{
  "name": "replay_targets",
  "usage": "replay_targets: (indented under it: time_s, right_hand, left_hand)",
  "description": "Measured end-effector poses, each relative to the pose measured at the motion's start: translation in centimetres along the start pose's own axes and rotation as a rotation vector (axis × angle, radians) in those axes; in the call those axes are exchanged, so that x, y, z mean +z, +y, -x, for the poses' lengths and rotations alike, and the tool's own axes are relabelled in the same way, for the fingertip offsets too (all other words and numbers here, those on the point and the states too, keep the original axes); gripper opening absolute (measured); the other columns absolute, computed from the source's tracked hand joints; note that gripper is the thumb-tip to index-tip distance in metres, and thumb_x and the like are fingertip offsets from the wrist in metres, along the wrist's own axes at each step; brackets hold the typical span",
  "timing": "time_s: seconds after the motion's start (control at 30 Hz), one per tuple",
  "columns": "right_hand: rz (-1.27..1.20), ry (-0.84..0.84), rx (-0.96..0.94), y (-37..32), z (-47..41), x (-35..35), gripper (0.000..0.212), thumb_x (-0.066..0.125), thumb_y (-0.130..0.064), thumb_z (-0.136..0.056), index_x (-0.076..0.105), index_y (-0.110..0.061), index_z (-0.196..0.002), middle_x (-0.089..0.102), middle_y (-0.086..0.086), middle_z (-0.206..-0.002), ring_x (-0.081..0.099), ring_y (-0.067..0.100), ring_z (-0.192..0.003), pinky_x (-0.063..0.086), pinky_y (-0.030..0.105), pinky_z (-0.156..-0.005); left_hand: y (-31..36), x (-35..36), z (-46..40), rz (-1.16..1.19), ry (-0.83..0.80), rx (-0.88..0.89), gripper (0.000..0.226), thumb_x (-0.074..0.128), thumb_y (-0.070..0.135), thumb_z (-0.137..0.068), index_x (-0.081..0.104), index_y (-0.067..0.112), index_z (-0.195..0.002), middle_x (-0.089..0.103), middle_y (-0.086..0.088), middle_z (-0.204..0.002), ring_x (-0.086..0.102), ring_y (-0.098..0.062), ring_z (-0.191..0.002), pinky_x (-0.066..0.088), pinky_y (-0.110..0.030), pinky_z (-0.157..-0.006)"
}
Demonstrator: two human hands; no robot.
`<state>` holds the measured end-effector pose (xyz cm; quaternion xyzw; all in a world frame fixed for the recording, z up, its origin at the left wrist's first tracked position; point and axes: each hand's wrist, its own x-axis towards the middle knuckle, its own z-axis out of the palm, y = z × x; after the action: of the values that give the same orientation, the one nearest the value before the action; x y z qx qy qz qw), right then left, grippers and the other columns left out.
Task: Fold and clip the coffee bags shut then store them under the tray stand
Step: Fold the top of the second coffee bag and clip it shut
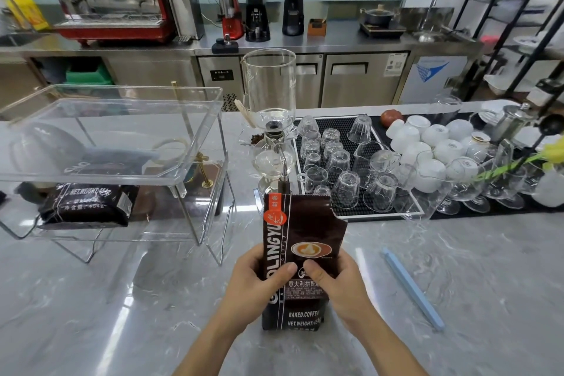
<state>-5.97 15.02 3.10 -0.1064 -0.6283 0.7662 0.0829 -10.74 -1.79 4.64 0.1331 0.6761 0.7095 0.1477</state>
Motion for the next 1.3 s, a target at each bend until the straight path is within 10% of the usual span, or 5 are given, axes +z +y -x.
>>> replay_targets:
  time_s: [0.3,0.47,0.63,0.87,1.3]
  right_hand:
    - [-0.006,0.029,-0.037,0.3,-0.4,1.0,0.046,0.087,-0.050,-0.064,0.077,-0.022,-0.099,0.080,0.008,-0.098,0.077,0.025,-0.092,0.061,0.034,-0.076]
    - [0.057,0.162,-0.092,0.0,-0.8,2.3,0.018,0.073,-0.038,-0.080,0.078,-0.021,-0.082,0.080,0.008,-0.078,0.075,0.017,-0.070,0.061,0.031,-0.061]
    - [0.145,0.262,-0.119,0.6,-0.5,2.8,0.048,0.063,-0.043,-0.085,0.065,0.003,-0.071,0.069,0.028,-0.070,0.060,0.020,-0.061,0.053,0.046,-0.054]
    - [0.246,0.334,-0.273,0.3,-0.8,2.8,0.036,0.057,-0.036,-0.094,0.064,-0.010,-0.071,0.066,0.007,-0.062,0.053,-0.001,-0.052,0.047,0.017,-0.049]
    - [0.303,0.374,-0.220,2.1,0.5,2.1,0.047,0.052,-0.052,-0.095,0.062,-0.013,-0.069,0.069,0.005,-0.068,0.058,0.000,-0.052,0.049,0.016,-0.047]
  left_hand:
    - [-0.4,0.1,0.4,-0.015,0.135,0.022,0.014,0.080,0.028,-0.080,0.080,0.025,-0.093,0.082,-0.003,-0.090,0.079,-0.017,-0.083,0.060,-0.022,-0.066]
    - [0.1,1.1,-0.1,-0.027,0.348,0.030,0.024,0.066,0.038,-0.082,0.076,0.023,-0.067,0.078,0.003,-0.064,0.072,-0.002,-0.056,0.052,-0.014,-0.047]
    - [-0.9,1.8,0.4,-0.022,0.439,0.005,0.040,0.060,0.045,-0.085,0.067,0.017,-0.057,0.069,0.002,-0.051,0.061,-0.005,-0.046,0.048,-0.023,-0.042]
    - [-0.8,2.2,-0.2,-0.157,0.501,0.179,0.046,0.055,0.039,-0.098,0.060,0.019,-0.056,0.065,0.010,-0.050,0.054,0.004,-0.045,0.044,-0.016,-0.041]
    - [-2.2,3.2,0.7,-0.300,0.532,0.244,0.046,0.051,0.025,-0.096,0.052,0.027,-0.050,0.065,0.012,-0.053,0.052,0.003,-0.043,0.039,-0.013,-0.039]
